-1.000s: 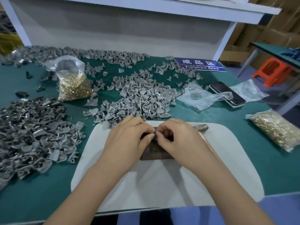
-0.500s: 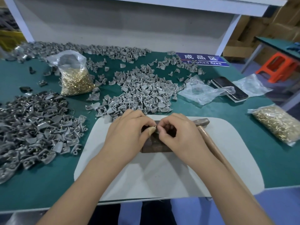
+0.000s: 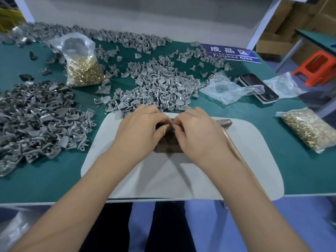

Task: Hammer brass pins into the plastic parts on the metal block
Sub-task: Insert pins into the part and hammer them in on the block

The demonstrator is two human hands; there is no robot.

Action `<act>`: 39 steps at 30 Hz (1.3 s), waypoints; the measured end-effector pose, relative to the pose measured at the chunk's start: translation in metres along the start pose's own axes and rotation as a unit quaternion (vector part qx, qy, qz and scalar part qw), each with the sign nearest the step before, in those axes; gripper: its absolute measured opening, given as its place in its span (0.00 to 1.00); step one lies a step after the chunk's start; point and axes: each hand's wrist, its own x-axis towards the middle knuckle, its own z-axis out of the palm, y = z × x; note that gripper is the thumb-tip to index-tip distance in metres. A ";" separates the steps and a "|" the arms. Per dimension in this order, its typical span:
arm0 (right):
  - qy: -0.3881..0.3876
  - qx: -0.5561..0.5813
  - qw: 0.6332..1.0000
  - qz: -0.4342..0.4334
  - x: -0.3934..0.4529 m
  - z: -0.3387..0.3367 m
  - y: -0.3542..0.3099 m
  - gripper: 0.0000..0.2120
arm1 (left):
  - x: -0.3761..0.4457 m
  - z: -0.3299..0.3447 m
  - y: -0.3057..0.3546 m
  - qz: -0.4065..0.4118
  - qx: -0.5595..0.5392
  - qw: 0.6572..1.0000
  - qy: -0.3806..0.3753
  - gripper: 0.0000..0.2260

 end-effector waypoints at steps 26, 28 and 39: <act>0.122 0.205 0.969 0.067 -0.015 0.021 0.001 0.05 | -0.009 0.000 0.005 -0.038 0.041 0.998 0.029 0.05; 0.128 0.200 0.969 0.072 -0.015 0.023 0.001 0.05 | -0.009 0.000 0.005 -0.039 0.043 0.998 0.031 0.05; 0.198 0.201 0.949 0.141 -0.037 0.010 0.031 0.07 | -0.012 0.004 0.003 -0.035 0.012 0.999 0.030 0.04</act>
